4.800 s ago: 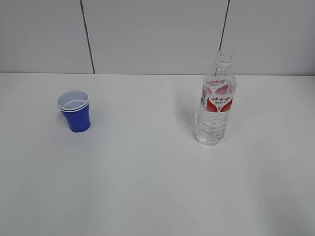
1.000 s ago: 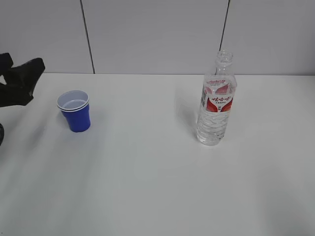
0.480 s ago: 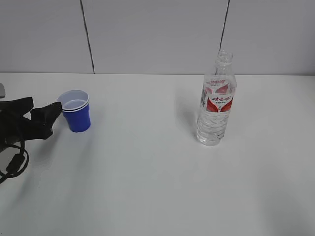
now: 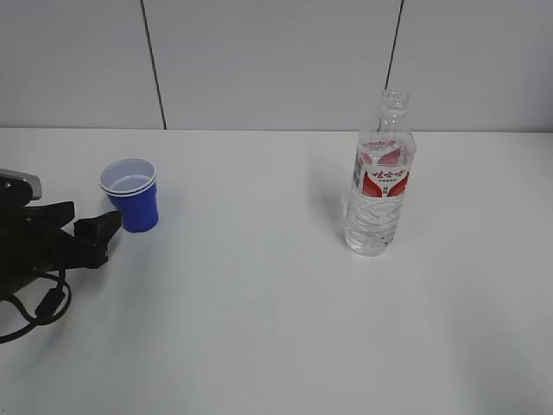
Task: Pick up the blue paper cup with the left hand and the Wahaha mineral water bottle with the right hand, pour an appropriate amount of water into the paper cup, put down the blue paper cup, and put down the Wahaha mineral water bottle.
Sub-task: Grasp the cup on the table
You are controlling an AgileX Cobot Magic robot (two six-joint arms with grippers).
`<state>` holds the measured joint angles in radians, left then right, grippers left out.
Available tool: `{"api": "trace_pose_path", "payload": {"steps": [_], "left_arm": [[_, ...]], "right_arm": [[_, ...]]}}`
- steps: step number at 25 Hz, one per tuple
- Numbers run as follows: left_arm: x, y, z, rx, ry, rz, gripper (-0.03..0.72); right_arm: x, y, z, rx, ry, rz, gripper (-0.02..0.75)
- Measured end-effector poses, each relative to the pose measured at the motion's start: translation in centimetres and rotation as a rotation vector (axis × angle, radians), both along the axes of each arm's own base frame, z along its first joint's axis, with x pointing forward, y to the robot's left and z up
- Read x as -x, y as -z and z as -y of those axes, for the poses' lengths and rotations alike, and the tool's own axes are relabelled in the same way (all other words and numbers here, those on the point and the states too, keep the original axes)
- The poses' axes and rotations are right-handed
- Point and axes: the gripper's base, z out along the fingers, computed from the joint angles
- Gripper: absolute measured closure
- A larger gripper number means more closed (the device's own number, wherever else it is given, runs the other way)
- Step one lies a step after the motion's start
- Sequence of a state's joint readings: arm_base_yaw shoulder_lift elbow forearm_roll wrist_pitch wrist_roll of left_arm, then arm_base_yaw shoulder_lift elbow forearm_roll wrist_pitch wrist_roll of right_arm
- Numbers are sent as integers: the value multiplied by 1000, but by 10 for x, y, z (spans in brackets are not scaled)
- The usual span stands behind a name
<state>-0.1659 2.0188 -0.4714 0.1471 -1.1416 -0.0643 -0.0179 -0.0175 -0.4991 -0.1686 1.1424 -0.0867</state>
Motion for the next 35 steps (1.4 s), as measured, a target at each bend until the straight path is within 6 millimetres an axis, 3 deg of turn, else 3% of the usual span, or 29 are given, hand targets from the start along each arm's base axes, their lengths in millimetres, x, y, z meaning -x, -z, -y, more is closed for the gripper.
{"api": "trace_pose_path", "payload": {"steps": [18,35], "left_arm": [[-26,35,16,-18,31,-25,117],[-43,40,18,-12,15,2,87]], "right_arm": [[0,0,0,0,0,0,150],[0,0,0,0,0,0,150]]}}
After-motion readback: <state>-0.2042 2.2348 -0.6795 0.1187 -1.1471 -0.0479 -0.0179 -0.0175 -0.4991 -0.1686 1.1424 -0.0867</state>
